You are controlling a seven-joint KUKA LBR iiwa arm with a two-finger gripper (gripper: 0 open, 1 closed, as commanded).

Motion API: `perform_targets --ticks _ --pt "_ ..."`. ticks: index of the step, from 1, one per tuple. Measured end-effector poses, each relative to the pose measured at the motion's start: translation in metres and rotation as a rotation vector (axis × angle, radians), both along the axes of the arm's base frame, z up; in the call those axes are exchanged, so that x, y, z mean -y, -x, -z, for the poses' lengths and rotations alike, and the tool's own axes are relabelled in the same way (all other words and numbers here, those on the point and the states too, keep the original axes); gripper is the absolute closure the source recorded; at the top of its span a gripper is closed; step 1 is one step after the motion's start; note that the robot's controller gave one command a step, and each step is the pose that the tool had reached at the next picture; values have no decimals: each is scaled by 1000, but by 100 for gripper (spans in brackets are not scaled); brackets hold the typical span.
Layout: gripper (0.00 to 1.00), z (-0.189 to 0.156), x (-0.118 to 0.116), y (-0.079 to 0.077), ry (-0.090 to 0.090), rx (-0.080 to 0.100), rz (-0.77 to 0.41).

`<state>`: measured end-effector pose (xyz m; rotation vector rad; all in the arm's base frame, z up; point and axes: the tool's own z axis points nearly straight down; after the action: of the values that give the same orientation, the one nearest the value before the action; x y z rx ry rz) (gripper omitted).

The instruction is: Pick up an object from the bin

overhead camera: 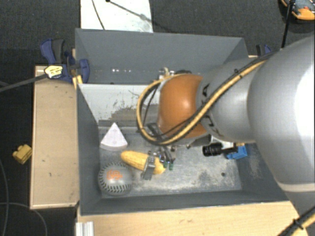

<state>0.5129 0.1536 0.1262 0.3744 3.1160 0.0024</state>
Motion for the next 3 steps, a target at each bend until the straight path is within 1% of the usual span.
perform_targets --ticks 1,2,3 --pt "0 53 6 4 0 0 -29" --pt "100 68 7 6 -1 0 48" --pt "100 68 7 7 0 -1 58"
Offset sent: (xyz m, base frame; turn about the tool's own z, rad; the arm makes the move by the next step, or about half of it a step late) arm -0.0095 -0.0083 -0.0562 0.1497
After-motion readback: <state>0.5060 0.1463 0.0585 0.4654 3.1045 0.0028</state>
